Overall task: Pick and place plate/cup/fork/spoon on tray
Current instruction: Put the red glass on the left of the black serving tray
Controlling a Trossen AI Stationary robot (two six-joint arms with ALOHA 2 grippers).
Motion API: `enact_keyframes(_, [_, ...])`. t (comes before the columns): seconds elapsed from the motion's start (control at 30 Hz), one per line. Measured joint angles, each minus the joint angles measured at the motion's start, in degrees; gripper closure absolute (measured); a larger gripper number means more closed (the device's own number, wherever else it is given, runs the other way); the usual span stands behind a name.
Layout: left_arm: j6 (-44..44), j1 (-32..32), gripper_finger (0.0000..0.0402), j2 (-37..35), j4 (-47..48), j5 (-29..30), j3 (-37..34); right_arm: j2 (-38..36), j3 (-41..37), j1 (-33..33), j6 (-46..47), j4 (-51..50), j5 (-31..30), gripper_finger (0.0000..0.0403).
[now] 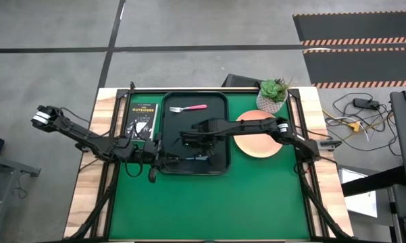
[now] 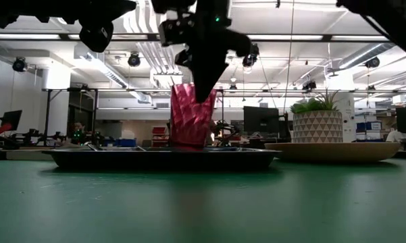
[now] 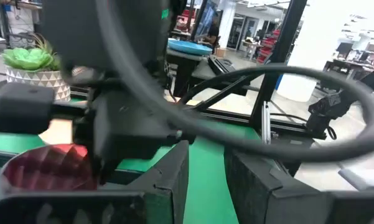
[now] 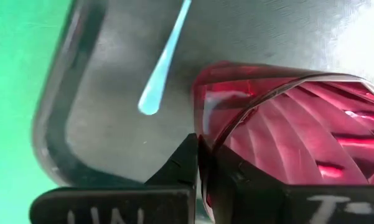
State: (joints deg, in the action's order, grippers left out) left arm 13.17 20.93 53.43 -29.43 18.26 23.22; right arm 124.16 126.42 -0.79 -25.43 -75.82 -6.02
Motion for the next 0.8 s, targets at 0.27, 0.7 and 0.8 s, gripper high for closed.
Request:
enact_keyframes(0.27, [0.00, 0.03, 0.0318, 0.14, 0.02, 0.00, -0.04, 0.79, 0.53, 2.46, -2.70, 3.94, 0.03, 0.0394])
enact_keyframes(0.7, [0.00, 0.09, 0.0318, 0.26, -0.02, 0.00, -0.13, 1.13, 0.05, 3.46, -5.42, 10.45, 4.07, 0.0387])
enact_keyframes(0.8, [0.00, 0.09, 0.0318, 0.20, -0.04, 0.00, -0.13, 1.45, -0.21, 3.46, -4.62, 11.47, 4.11, 0.0376])
